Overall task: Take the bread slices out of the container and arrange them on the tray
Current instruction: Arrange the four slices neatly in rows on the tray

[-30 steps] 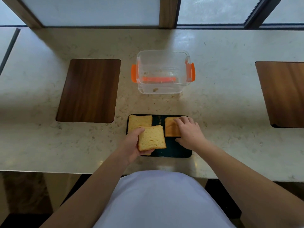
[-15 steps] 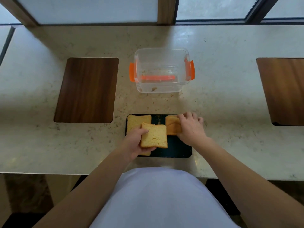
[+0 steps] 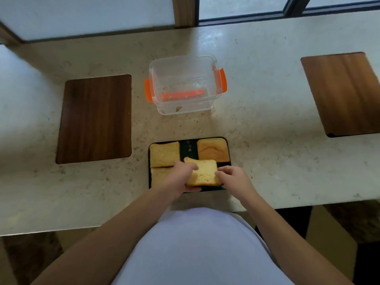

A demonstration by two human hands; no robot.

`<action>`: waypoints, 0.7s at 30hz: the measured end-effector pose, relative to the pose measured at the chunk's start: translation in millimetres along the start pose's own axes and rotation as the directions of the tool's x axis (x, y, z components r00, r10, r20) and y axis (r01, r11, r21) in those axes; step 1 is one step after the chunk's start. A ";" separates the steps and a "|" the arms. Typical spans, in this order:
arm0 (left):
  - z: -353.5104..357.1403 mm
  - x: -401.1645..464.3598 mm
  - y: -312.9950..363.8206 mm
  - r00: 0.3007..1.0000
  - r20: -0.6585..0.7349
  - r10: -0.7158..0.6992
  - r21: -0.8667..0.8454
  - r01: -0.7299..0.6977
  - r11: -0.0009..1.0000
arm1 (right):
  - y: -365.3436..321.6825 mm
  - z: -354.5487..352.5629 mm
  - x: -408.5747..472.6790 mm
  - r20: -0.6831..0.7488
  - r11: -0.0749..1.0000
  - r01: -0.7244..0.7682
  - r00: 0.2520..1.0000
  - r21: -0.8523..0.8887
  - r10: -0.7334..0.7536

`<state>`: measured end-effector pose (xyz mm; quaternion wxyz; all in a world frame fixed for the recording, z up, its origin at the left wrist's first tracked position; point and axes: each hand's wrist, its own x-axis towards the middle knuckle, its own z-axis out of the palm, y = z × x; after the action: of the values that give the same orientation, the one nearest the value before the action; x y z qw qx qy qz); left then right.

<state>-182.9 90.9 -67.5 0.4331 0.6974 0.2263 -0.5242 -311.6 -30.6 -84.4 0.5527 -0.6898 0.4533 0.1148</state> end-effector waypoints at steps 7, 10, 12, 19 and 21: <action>7.9 4.3 -2.6 1.000 0.004 0.020 0.287 -0.020 0.958 | 19.4 -5.2 -3.0 -0.049 0.996 -0.092 0.995 0.022 0.093; 11.3 7.4 1.6 1.000 0.021 -0.001 0.262 -0.004 0.965 | 24.1 -8.7 -4.4 -0.055 0.992 -0.115 0.992 0.043 0.117; 15.9 6.6 1.3 1.000 0.023 0.005 0.277 -0.011 0.961 | 25.7 -11.3 -5.9 -0.067 0.992 -0.112 0.991 0.048 0.115; 25.2 5.8 -4.7 0.997 0.037 0.062 0.316 -0.071 0.946 | 25.5 -14.5 -7.2 -0.126 0.992 -0.104 0.986 0.073 0.113; 25.3 6.6 -4.4 0.997 0.038 0.072 0.279 -0.080 0.957 | 25.7 -13.0 -7.3 -0.127 0.995 -0.084 0.988 0.052 0.090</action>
<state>-197.5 71.0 -77.1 0.3529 0.7526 0.1168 -0.5436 -339.5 -37.7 -91.8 0.5325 -0.6624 0.5202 0.0836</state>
